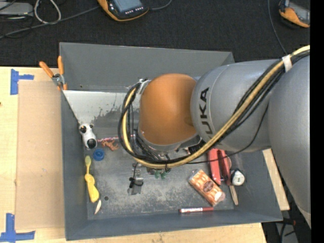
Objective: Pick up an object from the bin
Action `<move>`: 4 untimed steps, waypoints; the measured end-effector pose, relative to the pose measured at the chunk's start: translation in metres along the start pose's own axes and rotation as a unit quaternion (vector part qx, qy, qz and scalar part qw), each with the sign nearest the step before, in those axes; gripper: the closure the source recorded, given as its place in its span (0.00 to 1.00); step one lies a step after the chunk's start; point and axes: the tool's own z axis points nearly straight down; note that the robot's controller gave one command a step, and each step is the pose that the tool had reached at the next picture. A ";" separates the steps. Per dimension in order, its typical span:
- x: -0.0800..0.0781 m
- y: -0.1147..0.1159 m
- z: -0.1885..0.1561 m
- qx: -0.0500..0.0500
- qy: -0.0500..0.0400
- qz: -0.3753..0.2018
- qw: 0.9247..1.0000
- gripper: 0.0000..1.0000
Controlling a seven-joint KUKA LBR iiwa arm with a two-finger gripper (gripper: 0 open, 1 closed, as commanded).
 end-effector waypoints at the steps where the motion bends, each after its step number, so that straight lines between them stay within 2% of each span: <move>1: -0.002 -0.001 -0.005 -0.001 -0.004 0.002 1.000 0.00; 2: -0.043 -0.044 0.045 -0.002 -0.007 -0.004 1.000 0.00; 3: -0.058 -0.071 0.075 0.000 -0.003 -0.005 1.000 0.00; 4: -0.006 -0.058 0.089 0.000 -0.003 -0.120 0.993 0.00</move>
Offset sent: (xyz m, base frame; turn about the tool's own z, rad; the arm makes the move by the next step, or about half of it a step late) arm 0.0630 -0.0746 -0.0796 -0.0059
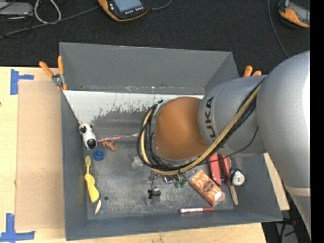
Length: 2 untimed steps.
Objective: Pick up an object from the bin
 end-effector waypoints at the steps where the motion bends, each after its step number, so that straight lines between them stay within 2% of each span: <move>1: 0.003 -0.024 0.005 0.000 -0.001 -0.027 1.000 0.00; 2: 0.001 -0.014 0.007 0.000 0.001 0.119 0.993 0.00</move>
Offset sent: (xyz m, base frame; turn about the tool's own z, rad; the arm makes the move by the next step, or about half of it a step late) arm -0.0028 0.0119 -0.0098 -0.1008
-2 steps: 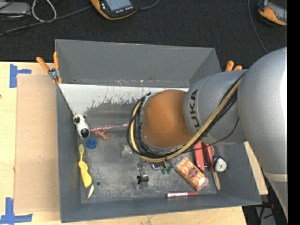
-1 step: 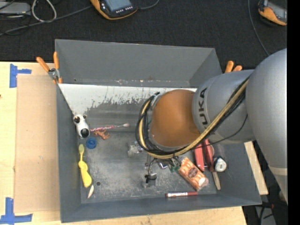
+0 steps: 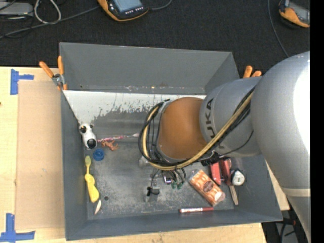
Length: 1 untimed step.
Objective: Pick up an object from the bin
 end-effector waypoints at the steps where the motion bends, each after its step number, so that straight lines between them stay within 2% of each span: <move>1: 0.006 -0.021 -0.060 0.001 0.003 -0.068 0.998 0.00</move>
Offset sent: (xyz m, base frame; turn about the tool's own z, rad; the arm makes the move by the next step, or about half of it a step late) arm 0.0095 -0.0826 0.0497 -0.0641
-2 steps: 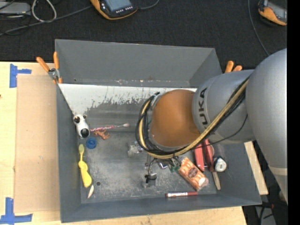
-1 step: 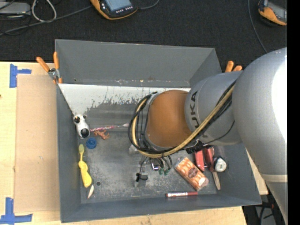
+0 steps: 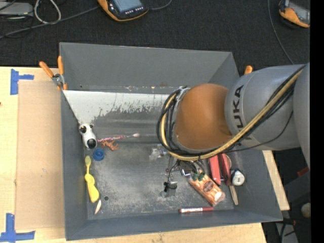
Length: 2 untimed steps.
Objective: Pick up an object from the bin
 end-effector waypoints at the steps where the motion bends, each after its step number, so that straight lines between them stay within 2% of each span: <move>1: -0.008 -0.051 -0.006 -0.001 -0.004 0.029 1.000 0.00; 2: -0.006 -0.063 -0.011 -0.001 0.004 0.022 1.000 0.00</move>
Offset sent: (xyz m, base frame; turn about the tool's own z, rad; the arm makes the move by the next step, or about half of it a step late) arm 0.0217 -0.0654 0.0558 0.0127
